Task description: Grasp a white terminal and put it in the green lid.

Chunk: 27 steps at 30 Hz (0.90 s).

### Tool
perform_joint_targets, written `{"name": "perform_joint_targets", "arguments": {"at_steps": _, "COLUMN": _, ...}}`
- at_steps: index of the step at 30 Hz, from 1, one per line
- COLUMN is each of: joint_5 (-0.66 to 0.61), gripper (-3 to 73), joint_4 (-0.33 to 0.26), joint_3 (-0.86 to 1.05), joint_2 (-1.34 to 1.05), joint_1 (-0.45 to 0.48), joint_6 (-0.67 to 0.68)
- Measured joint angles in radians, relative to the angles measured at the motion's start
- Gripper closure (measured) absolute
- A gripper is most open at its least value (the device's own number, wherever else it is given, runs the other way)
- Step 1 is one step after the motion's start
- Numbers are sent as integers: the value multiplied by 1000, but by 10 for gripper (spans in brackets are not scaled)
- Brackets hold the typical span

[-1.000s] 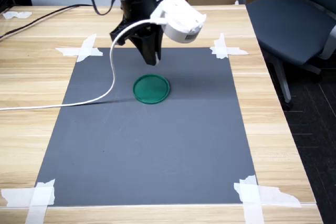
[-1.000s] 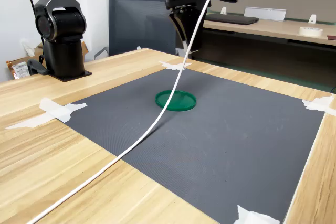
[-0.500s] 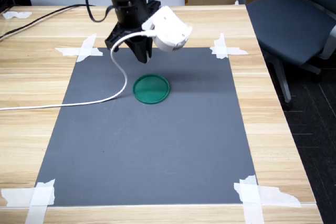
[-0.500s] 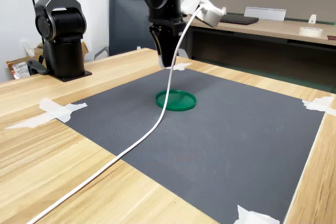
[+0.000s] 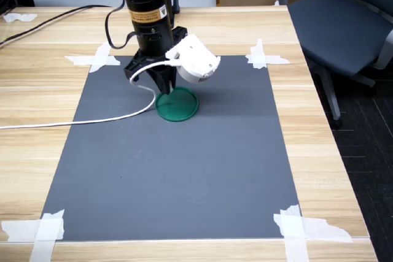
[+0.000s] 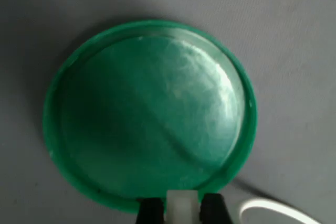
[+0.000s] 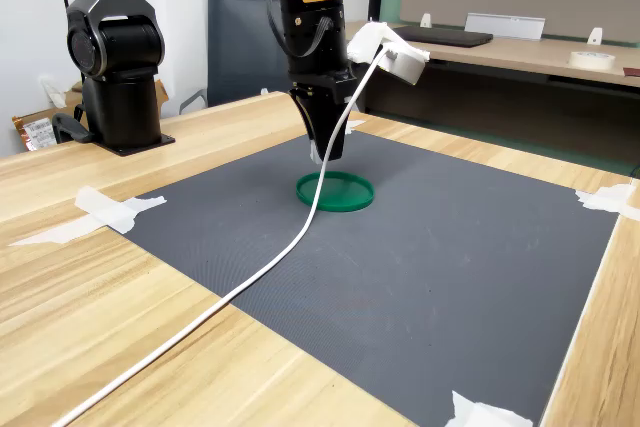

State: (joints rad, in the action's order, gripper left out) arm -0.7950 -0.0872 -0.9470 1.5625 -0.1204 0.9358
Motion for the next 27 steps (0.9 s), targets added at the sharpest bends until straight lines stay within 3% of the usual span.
{"name": "perform_joint_targets", "arguments": {"at_steps": 10, "joint_5": 35, "gripper": 591, "joint_4": -46, "joint_3": 4, "joint_2": 29, "joint_1": 0, "joint_6": 69}}
{"name": "perform_joint_targets", "arguments": {"at_steps": 20, "joint_5": 37, "gripper": 389, "joint_4": -95, "joint_3": 6, "joint_2": 30, "joint_1": 0, "joint_6": 82}}
{"name": "perform_joint_targets", "arguments": {"at_steps": 27, "joint_5": 30, "gripper": 351, "joint_4": -96, "joint_3": 6, "joint_2": 23, "joint_1": 0, "joint_6": 82}}
